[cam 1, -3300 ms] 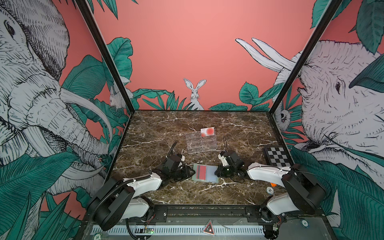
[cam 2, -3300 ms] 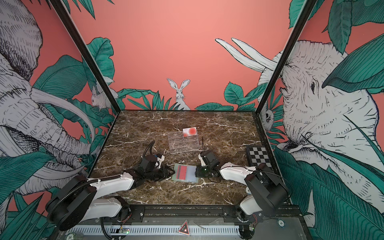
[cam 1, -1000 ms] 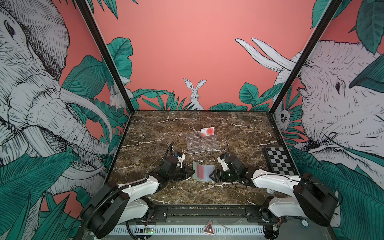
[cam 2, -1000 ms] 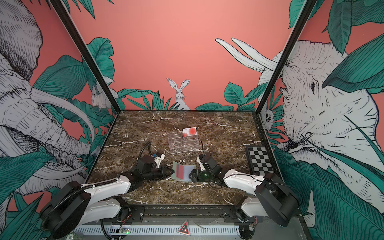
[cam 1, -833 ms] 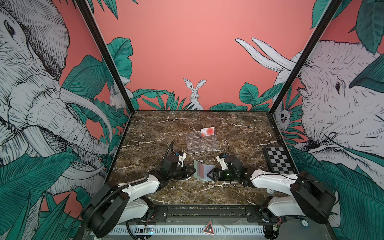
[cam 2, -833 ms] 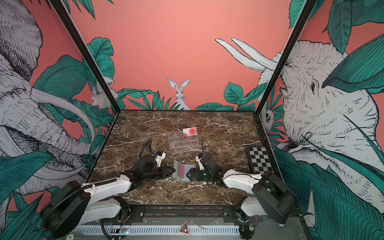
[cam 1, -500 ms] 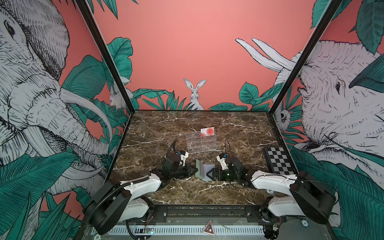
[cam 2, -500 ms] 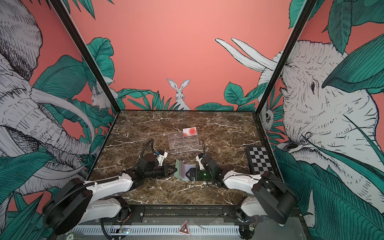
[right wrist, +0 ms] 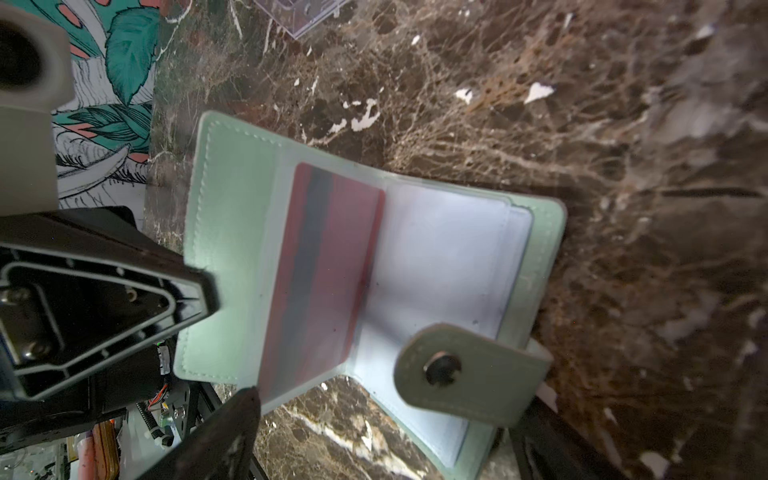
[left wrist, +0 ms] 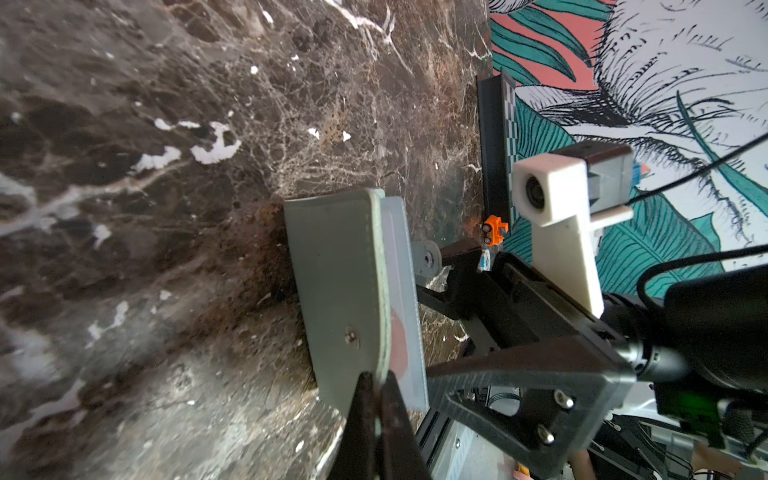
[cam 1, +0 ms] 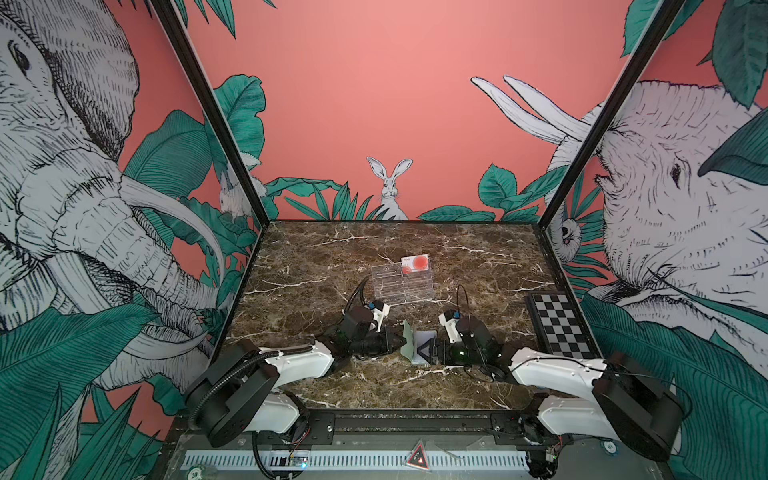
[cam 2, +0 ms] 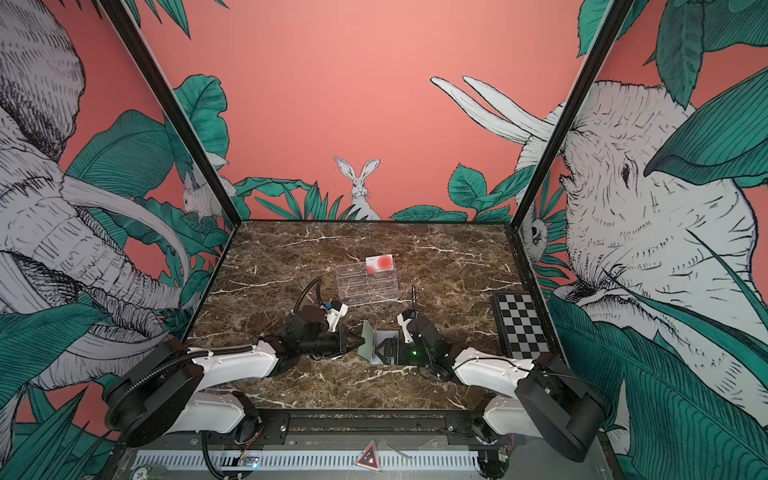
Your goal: Take the credit cards out of the card holder
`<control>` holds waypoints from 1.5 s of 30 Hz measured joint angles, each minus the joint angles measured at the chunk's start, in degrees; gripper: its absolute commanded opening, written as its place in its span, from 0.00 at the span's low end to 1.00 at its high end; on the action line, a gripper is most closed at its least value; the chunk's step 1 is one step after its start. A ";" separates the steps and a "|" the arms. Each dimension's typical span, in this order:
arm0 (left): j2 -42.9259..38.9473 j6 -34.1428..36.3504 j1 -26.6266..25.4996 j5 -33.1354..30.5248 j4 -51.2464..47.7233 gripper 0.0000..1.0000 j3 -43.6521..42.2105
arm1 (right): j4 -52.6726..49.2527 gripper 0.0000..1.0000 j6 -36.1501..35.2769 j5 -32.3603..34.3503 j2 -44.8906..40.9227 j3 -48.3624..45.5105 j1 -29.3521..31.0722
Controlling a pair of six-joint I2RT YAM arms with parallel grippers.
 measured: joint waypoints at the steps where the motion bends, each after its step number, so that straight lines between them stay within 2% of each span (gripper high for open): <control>1: 0.39 -0.04 -0.07 0.02 0.48 0.00 0.00 | -0.07 0.92 0.04 0.00 -0.07 -0.04 0.00; 17: 1.99 -0.20 -0.52 0.07 2.10 0.00 0.09 | 3.08 0.98 1.95 -0.28 -4.46 -2.25 0.02; 28: 0.11 -0.24 -0.74 -0.02 0.94 0.00 1.95 | 9.70 0.98 4.13 -1.64 -1.92 -2.60 0.04; 39: 2.32 -1.16 -2.10 -0.63 1.99 0.00 2.49 | 13.79 0.98 6.25 -2.62 -0.31 -4.04 0.04; 45: -0.76 1.05 -2.10 -3.32 -3.65 0.00 2.51 | 11.45 0.98 6.47 -1.05 -0.48 -4.42 0.04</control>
